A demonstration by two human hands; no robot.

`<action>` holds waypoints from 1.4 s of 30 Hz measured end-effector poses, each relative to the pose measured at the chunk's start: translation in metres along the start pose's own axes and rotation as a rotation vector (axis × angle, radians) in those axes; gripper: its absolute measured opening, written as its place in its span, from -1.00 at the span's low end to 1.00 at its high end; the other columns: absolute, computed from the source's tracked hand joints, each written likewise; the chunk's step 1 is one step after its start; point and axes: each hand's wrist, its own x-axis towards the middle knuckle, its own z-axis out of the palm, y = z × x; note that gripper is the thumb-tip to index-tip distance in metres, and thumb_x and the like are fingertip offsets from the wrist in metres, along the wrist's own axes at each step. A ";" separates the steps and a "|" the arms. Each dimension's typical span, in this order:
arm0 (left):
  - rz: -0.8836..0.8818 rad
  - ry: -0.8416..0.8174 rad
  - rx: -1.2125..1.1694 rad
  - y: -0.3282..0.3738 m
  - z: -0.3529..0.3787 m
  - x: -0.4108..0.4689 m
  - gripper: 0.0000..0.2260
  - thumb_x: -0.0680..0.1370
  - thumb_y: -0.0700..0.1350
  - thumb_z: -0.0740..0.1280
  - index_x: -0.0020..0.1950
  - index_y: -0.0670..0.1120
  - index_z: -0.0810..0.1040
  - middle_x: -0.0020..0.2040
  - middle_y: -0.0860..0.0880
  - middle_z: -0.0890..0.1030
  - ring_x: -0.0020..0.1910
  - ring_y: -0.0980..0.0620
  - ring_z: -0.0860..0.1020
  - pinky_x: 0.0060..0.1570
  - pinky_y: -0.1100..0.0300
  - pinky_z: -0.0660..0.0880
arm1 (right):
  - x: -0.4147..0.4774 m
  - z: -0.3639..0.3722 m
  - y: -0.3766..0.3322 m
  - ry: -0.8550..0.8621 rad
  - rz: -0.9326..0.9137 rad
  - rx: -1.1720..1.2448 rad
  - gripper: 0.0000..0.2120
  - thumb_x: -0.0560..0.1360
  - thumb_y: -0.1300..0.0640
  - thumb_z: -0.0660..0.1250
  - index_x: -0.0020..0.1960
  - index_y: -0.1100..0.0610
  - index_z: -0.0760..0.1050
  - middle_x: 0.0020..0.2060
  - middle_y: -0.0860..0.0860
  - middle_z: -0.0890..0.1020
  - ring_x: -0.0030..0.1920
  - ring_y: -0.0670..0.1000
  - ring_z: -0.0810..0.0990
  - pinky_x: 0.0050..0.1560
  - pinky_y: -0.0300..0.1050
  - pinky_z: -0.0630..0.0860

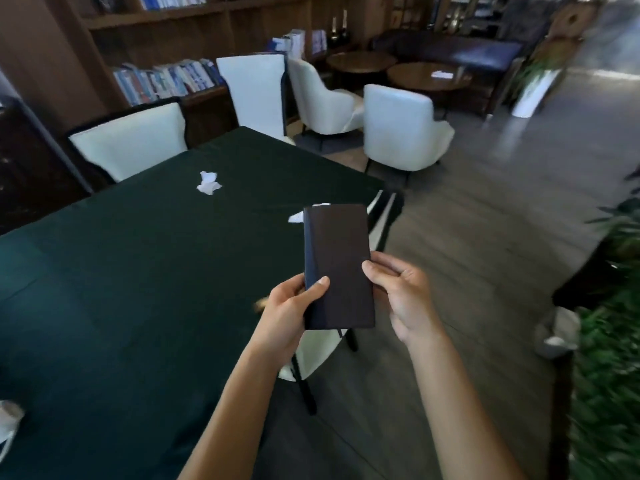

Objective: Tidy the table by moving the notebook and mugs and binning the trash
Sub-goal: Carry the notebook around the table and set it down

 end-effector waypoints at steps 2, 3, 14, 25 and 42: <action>-0.020 -0.052 0.012 -0.010 0.028 0.004 -0.74 0.66 -0.22 0.33 0.34 -0.21 0.61 0.23 -0.15 0.73 0.22 -0.11 0.70 0.18 0.01 0.65 | -0.001 -0.030 -0.010 0.039 -0.012 0.006 -0.81 0.56 0.35 0.39 0.10 0.15 0.66 -0.07 0.04 0.78 -0.05 -0.04 0.75 -0.10 -0.22 0.65; -0.023 -0.068 0.038 -0.015 0.040 0.006 -0.74 0.65 -0.24 0.33 0.34 -0.19 0.61 0.22 -0.13 0.74 0.21 -0.10 0.70 0.16 0.01 0.66 | -0.002 -0.044 -0.014 0.060 -0.018 0.010 -0.81 0.55 0.35 0.39 0.11 0.15 0.66 -0.08 0.03 0.79 -0.05 -0.05 0.75 -0.12 -0.25 0.65; -0.018 -0.149 0.167 -0.041 0.131 0.058 -0.80 0.58 -0.26 0.41 0.19 -0.15 0.69 0.04 -0.13 0.79 -0.03 -0.06 0.76 -0.16 0.12 0.67 | 0.007 -0.142 -0.046 0.279 -0.045 0.091 -0.79 0.55 0.28 0.42 0.17 0.16 0.65 0.00 0.05 0.78 0.00 -0.02 0.75 -0.08 -0.22 0.66; -0.036 -0.229 0.142 -0.039 0.197 0.193 -0.70 0.55 -0.23 0.43 0.28 -0.21 0.65 0.11 -0.17 0.76 0.09 -0.16 0.74 -0.11 0.01 0.70 | 0.096 -0.204 -0.075 0.367 -0.020 -0.058 -0.85 0.52 0.26 0.46 0.02 0.06 0.71 -0.05 0.05 0.79 0.00 0.06 0.76 0.19 0.12 0.63; -0.079 -0.276 0.129 -0.014 0.273 0.397 -0.60 0.44 -0.09 0.47 0.26 -0.17 0.66 0.10 -0.13 0.77 0.08 -0.12 0.75 -0.01 0.03 0.70 | 0.283 -0.264 -0.123 0.437 0.056 -0.090 -0.81 0.53 0.19 0.47 0.14 0.15 0.67 -0.02 0.04 0.78 0.03 0.02 0.75 0.19 0.05 0.65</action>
